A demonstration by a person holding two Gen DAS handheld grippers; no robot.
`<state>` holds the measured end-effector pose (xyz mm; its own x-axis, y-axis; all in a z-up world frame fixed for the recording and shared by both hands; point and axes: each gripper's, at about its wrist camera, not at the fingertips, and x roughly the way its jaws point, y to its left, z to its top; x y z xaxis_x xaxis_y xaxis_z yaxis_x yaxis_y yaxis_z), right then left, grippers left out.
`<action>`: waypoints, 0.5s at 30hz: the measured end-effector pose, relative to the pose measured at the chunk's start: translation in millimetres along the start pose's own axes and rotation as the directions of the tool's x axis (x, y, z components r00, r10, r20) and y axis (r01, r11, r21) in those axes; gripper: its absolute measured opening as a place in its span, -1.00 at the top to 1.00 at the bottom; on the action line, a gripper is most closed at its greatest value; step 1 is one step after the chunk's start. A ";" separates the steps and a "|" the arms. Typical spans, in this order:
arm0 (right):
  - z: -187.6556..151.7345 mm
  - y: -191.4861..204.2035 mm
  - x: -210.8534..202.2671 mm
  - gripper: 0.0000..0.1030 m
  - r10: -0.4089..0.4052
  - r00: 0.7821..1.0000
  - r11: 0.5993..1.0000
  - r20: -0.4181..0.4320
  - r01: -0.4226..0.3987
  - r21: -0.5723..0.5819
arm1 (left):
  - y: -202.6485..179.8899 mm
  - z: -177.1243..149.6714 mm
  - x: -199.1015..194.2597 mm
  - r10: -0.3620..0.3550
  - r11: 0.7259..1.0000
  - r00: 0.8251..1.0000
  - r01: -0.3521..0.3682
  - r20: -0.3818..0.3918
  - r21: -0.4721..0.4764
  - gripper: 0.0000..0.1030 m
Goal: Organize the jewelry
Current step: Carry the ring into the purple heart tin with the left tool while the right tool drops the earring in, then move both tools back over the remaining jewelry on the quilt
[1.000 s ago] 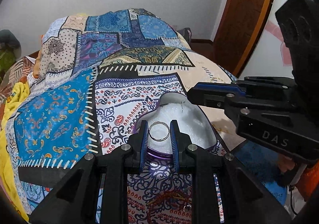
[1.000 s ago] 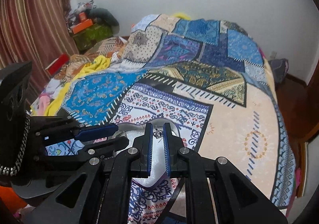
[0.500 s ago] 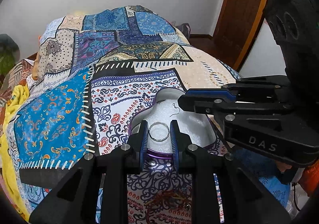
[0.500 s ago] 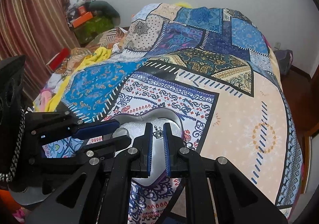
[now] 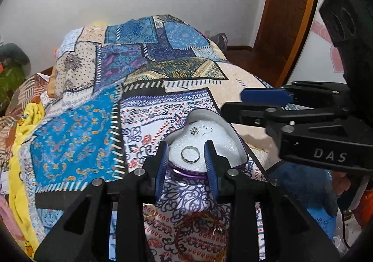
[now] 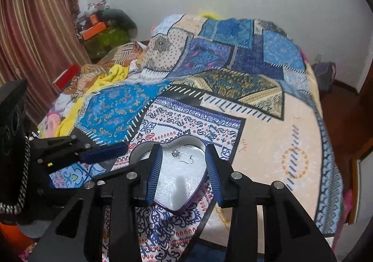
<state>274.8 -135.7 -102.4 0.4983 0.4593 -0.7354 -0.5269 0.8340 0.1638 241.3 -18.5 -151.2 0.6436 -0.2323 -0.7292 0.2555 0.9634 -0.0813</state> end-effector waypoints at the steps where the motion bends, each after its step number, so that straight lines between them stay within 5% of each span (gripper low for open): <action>1: -0.2 1.5 -3.3 0.33 -0.001 1.000 1.000 0.006 0.001 0.001 | 1.3 -0.5 -4.9 0.008 1.000 1.000 -0.008 0.006 -0.004 0.36; 15: -13.8 25.2 -53.2 0.33 -0.046 0.996 0.999 0.076 0.047 -0.007 | 13.5 -15.4 -71.6 0.085 0.996 0.994 -0.083 0.072 -0.031 0.19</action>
<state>225.5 -143.3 -68.2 0.5728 0.4421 -0.6902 -0.5081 0.8523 0.1243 187.5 13.2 -110.5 0.7129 -0.1588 -0.6830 0.1789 0.9830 -0.0418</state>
